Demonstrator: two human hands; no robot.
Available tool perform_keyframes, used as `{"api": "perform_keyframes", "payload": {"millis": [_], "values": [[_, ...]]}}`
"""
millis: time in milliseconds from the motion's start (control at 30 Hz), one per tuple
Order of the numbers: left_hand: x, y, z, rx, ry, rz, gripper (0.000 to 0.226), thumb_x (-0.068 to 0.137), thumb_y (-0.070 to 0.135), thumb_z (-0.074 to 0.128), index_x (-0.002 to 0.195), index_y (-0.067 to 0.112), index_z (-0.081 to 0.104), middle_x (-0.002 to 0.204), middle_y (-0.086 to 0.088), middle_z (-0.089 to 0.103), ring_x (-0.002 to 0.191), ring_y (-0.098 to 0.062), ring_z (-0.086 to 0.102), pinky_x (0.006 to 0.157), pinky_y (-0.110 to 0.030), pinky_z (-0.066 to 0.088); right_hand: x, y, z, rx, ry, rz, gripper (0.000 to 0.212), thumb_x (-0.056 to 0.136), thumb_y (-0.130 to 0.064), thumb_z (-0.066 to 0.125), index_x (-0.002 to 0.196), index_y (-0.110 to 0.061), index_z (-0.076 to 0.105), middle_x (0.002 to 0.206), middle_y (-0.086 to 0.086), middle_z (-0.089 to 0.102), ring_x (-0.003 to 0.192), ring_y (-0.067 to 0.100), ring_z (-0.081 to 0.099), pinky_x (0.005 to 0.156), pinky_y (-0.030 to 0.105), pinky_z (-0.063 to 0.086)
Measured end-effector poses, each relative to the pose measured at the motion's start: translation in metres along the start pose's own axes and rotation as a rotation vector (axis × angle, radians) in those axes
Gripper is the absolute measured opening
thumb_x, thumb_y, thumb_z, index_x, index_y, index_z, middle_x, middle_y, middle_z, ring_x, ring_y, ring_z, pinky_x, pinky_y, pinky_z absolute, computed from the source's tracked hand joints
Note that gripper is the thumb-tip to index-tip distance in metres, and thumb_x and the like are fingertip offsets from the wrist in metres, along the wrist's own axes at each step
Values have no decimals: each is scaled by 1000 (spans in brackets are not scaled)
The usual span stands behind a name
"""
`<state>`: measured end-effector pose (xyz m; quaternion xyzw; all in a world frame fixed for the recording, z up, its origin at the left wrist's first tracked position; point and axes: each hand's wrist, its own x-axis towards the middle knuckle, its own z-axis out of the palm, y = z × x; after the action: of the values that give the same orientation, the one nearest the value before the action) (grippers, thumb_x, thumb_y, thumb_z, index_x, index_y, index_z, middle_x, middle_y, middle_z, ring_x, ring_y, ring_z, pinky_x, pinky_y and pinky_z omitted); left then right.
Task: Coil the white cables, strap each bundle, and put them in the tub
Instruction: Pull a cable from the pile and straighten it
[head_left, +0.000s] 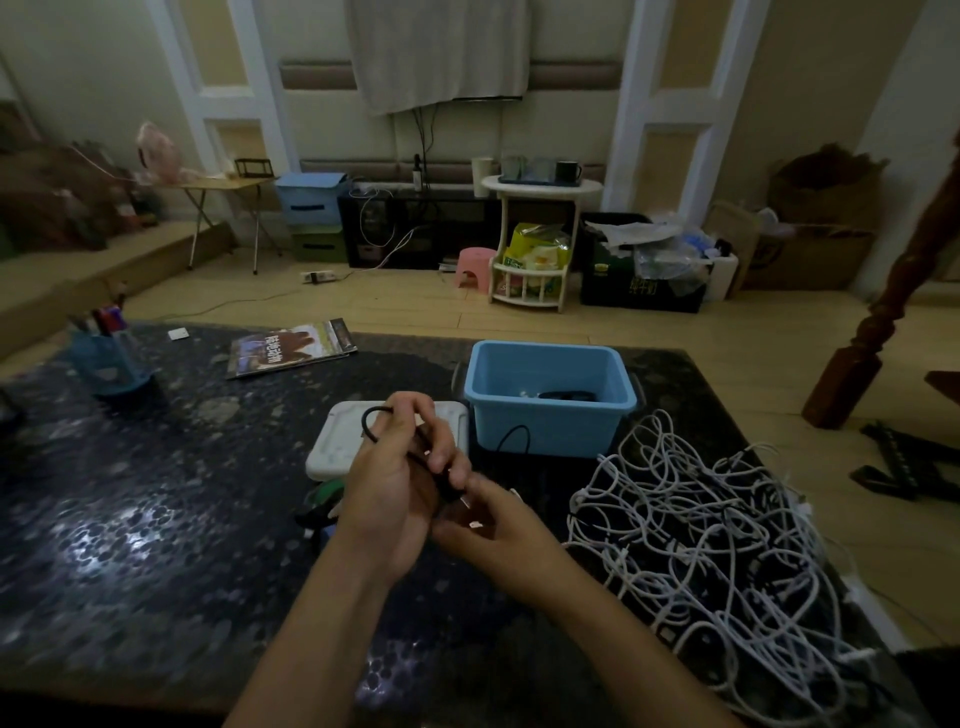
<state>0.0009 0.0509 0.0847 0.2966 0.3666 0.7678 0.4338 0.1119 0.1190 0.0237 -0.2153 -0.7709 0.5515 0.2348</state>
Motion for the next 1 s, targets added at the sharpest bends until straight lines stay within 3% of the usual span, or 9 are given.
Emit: {"api": "perform_keyframes", "payload": {"millis": [100,167,267,367,433,600,733,833,1000], "values": [[-1,-3,5,15,-1,-5,33,105,40,31,88,16,46,61,-1,25,47,-14,31,49,-29,40,-1,-1,9,-2,-11,-7,32,84,-44,67,115,-37,66,112,-7,68,103,9,67,94,37,55],[-1,-3,7,-14,24,-19,30,104,38,35,88,16,46,63,0,23,49,-11,25,45,-24,33,-1,1,10,-91,6,38,34,81,-52,60,105,-29,67,103,-7,71,96,9,67,91,41,54],[3,-1,2,30,117,-2,28,106,34,36,91,14,49,65,2,26,53,-10,25,45,-22,30,0,3,1,-72,-8,96,14,93,-30,58,85,-21,65,85,-5,74,88,15,70,90,48,54],[6,3,-9,267,223,70,30,106,37,37,85,17,47,62,4,27,52,-10,21,44,-24,20,-5,0,-20,-117,-51,160,20,100,-22,56,80,-20,58,65,-4,70,80,18,75,74,35,54],[8,6,-16,443,269,89,35,104,43,36,80,19,39,58,6,27,49,-9,19,43,-24,17,-8,0,-38,-344,-64,133,18,97,-34,61,80,-29,62,63,-12,66,64,2,66,65,29,50],[7,0,-17,773,308,74,44,98,56,33,87,17,49,61,8,38,54,-9,35,51,-30,32,-15,-13,-59,-535,-138,31,9,96,-35,63,93,-33,70,70,-29,62,70,-7,59,64,12,39],[5,-12,-11,905,203,20,63,84,73,23,94,18,54,72,2,48,65,-14,44,63,-33,37,-16,-22,-53,-508,-151,-108,11,97,-34,60,95,-35,71,93,-12,63,91,2,61,83,31,51],[0,-22,-6,932,72,-42,72,79,81,19,90,18,55,72,2,51,67,-13,48,69,-34,41,-14,-24,-49,-426,-11,-173,15,99,-28,59,87,-29,68,86,-8,65,84,8,63,79,40,53],[-6,-30,7,907,-170,-97,59,81,79,34,90,24,53,73,15,59,71,-1,55,70,-30,46,-11,-26,-51,-352,153,-138,28,100,-36,57,73,-28,62,66,-11,62,62,3,56,63,31,47]]}}
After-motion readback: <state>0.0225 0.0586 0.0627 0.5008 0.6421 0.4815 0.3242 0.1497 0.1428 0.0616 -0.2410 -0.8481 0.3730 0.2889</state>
